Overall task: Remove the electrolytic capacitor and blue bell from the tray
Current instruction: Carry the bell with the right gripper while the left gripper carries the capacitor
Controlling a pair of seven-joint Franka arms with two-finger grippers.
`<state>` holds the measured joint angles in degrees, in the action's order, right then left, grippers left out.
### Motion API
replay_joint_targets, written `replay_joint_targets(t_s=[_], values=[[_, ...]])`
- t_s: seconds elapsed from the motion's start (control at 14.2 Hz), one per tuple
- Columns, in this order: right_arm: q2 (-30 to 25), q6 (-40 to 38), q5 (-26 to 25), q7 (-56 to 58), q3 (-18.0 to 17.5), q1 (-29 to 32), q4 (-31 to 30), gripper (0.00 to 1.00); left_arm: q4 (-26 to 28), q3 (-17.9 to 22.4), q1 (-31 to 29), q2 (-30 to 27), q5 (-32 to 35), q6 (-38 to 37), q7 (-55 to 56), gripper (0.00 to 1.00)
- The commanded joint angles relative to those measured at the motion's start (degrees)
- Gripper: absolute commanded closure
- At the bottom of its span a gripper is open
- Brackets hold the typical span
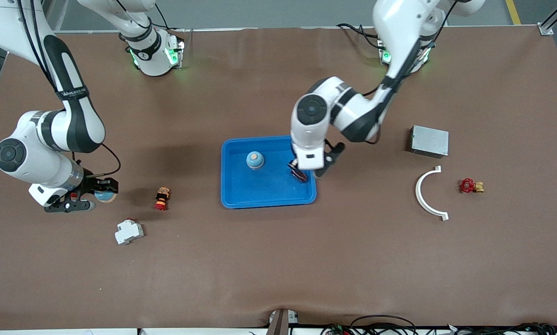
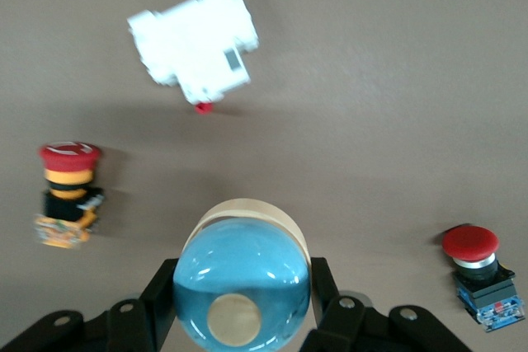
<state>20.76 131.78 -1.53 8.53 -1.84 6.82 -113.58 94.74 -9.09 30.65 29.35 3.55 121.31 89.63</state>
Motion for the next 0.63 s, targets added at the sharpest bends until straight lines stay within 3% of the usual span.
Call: replay_joint_targets(t_s=[0.0,0.35,0.56], values=[[-2.3,1.4,0.1,2.7,-1.4,3.4,-3.7,1.0,2.1,-0.5,-6.5,-3.0,1.2,-3.2,-6.6,1.0],[-0.5,4.4,0.4,6.4,-1.6,7.0,-5.2,1.0,2.0,-0.5,-19.5,-5.5,1.2,-9.8,-27.9,1.0],[1.8,6.1,4.1,9.6,-1.6,7.9,-5.2,1.0,2.6,-0.4,-26.2,-4.0,1.2,-9.9,-39.3,1.0]])
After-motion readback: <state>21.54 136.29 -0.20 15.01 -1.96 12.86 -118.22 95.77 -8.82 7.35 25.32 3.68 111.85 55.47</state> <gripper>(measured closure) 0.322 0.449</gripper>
